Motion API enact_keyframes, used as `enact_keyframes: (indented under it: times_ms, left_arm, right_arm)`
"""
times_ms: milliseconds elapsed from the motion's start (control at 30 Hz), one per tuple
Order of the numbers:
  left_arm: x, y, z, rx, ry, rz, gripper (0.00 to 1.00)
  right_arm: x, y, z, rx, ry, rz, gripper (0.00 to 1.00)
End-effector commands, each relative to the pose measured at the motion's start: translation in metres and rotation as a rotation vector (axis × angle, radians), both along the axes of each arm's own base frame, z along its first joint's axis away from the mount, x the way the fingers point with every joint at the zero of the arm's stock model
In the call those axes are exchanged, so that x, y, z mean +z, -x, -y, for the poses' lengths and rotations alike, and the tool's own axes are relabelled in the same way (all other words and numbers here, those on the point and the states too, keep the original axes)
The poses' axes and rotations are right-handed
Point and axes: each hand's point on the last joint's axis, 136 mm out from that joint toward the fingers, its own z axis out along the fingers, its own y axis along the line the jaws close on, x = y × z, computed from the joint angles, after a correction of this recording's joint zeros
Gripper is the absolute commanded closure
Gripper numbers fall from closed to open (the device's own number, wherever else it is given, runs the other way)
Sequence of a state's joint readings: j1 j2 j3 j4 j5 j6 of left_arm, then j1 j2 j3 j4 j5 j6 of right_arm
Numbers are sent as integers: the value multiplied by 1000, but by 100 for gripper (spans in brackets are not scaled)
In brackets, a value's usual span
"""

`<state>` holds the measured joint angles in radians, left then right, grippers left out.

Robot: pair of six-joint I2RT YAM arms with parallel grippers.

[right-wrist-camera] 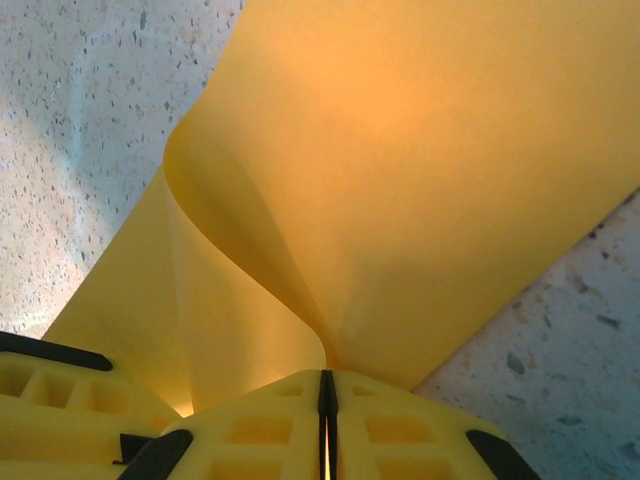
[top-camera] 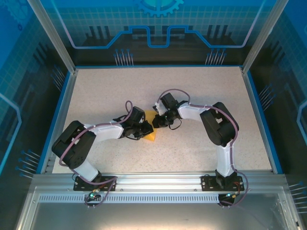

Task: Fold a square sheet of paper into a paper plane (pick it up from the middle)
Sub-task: Fold the triangle a second time at the center of the table.

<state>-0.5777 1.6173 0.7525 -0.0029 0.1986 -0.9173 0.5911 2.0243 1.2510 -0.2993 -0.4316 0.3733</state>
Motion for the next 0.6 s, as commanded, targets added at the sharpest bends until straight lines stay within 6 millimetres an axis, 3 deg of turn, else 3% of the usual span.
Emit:
enact_keyframes:
  times_ms: [0, 333, 567]
  left_arm:
    - [-14, 5, -10, 20, -43, -40, 83]
    - [-23, 6, -14, 32, -65, -60, 84]
    - [-20, 5, -12, 29, -58, -52, 84]
  right_arm:
    - [0, 9, -8, 33, -7, -28, 85]
    - [25, 16, 0, -5, -25, -7, 72]
    - [19, 23, 7, -36, -5, -34, 65]
